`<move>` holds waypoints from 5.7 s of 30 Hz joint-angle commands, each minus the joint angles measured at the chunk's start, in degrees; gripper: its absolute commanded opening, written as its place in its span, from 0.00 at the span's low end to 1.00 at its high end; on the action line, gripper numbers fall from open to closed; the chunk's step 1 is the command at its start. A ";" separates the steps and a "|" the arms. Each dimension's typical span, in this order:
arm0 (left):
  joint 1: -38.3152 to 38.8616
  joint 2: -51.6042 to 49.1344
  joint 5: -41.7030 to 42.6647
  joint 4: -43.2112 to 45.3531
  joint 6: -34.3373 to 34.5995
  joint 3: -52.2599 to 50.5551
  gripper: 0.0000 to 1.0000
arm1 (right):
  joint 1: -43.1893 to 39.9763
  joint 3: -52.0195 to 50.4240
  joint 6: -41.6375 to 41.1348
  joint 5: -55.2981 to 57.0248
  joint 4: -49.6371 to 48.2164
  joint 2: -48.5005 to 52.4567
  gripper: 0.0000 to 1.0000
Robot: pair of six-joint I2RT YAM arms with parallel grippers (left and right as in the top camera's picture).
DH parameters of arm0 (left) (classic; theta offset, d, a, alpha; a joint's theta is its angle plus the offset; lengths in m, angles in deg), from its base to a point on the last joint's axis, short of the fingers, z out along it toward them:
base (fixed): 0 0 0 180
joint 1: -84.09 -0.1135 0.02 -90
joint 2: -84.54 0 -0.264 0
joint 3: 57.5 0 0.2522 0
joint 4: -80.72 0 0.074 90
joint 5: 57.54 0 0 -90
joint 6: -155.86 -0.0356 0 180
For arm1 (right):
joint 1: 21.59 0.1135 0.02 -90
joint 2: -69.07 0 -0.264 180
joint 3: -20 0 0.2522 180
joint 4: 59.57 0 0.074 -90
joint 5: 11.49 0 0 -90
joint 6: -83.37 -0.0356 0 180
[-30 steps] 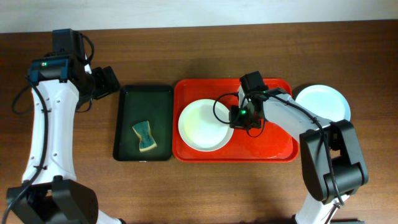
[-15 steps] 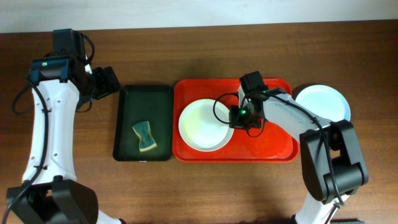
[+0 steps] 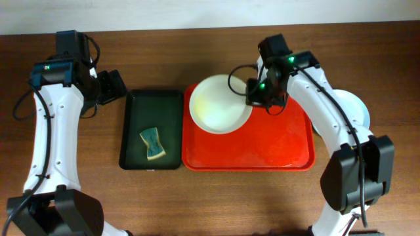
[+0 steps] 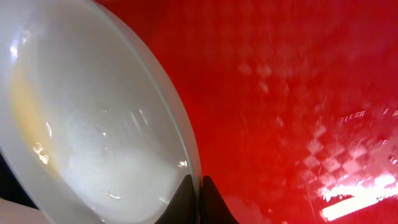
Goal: Clean dirty plates on tray and stack at the side
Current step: 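Lift the white plate with the right gripper and tilt it over the black tray, then carry the white plate right and set it on the plate stack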
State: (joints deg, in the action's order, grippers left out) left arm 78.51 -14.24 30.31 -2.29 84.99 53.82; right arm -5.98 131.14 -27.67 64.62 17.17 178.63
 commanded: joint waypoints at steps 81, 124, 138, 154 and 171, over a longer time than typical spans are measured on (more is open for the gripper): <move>-0.20 0.66 -0.24 -0.04 0.37 0.57 0.99 | 45.11 3.52 74.38 71.60 -64.54 -0.22 0.04; -0.22 0.66 -0.26 -0.04 0.37 0.57 0.99 | 31.61 3.52 0.98 58.90 -25.09 -0.24 0.04; -0.22 0.66 -0.24 -0.04 0.37 0.57 0.99 | -4.74 3.52 -9.86 -2.82 -8.11 -0.24 0.04; -0.22 0.66 -0.24 -0.04 0.37 0.57 0.99 | -39.93 3.08 -0.17 4.76 13.22 -0.24 0.04; -0.20 0.66 -0.24 -0.04 0.37 0.57 0.99 | -48.59 -10.54 -0.22 13.75 4.20 -0.24 0.04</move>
State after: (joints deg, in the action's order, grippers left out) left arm 78.51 -14.24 30.28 -2.29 84.99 53.82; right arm -54.52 121.79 -28.45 77.38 22.72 178.74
